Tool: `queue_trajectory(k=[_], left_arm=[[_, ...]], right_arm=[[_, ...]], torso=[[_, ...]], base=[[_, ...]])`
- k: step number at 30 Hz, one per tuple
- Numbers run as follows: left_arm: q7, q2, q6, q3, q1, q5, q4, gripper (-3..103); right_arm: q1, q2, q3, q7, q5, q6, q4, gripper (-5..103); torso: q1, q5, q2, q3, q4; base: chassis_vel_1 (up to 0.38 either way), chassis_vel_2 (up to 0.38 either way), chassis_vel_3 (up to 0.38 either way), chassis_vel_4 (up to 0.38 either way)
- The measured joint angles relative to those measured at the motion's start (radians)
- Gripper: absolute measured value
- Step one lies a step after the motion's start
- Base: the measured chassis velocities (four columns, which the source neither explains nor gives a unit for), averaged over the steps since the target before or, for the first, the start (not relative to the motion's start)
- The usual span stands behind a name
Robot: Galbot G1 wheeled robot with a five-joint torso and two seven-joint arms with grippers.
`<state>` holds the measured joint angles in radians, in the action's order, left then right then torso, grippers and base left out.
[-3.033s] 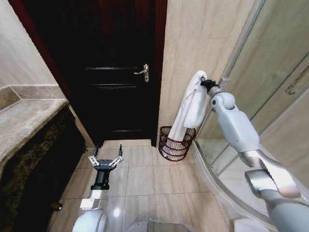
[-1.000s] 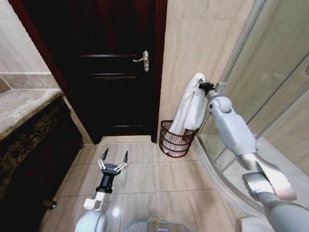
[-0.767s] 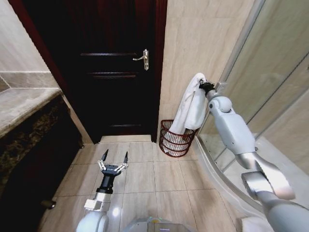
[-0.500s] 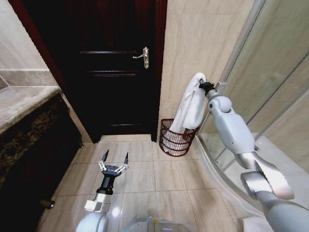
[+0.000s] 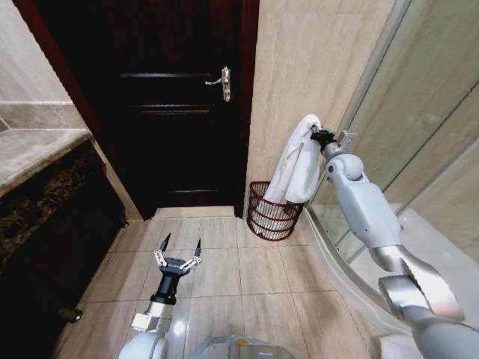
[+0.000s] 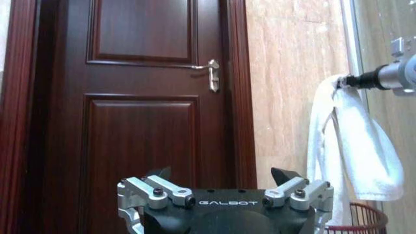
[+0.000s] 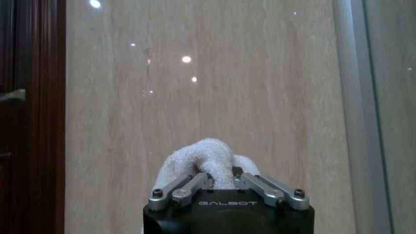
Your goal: Discard the used towel into the hamper.
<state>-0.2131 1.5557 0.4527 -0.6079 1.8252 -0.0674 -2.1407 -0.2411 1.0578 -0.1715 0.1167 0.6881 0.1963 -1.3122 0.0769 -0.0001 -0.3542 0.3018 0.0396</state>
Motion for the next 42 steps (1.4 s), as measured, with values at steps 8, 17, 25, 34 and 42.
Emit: queue_trajectory(k=[8, 17, 25, 34, 42], left_arm=[[-0.007, -0.001, -0.001, -0.008, 0.004, 0.002, -0.007, 100], [-0.018, 0.005, 0.001, 0.002, 0.009, 0.011, -0.006, 100], [-0.017, 0.007, 0.021, 0.003, 0.004, 0.009, 0.005, 100], [-0.030, 0.003, 0.035, 0.004, 0.004, 0.007, 0.019, 100], [-0.038, 0.001, 0.036, 0.009, -0.002, 0.009, 0.029, 100]], right_arm=[[-0.020, -0.020, -0.005, -0.001, 0.004, 0.000, -0.015, 10], [-0.043, -0.030, -0.015, 0.002, 0.006, 0.001, -0.037, 10], [-0.078, -0.030, -0.030, -0.013, -0.012, 0.001, -0.045, 10], [-0.142, -0.026, -0.060, -0.022, -0.037, -0.010, -0.071, 10], [-0.259, -0.049, -0.124, -0.001, -0.035, -0.001, -0.192, 10]], torso=[[-0.010, 0.0002, 0.028, -0.018, -0.0004], [-0.023, 0.0001, 0.065, -0.042, -0.0002], [-0.027, 0.0000, 0.085, -0.058, -0.0002], [-0.027, 0.0001, 0.084, -0.057, -0.0002], [-0.025, 0.0004, 0.081, -0.055, 0.0000]], base=[[0.000, 0.000, 0.000, 0.000], [0.000, 0.000, 0.000, 0.000], [0.000, 0.000, 0.000, 0.000], [-0.004, 0.006, 0.004, -0.003], [-0.077, 0.089, 0.097, -0.105]])
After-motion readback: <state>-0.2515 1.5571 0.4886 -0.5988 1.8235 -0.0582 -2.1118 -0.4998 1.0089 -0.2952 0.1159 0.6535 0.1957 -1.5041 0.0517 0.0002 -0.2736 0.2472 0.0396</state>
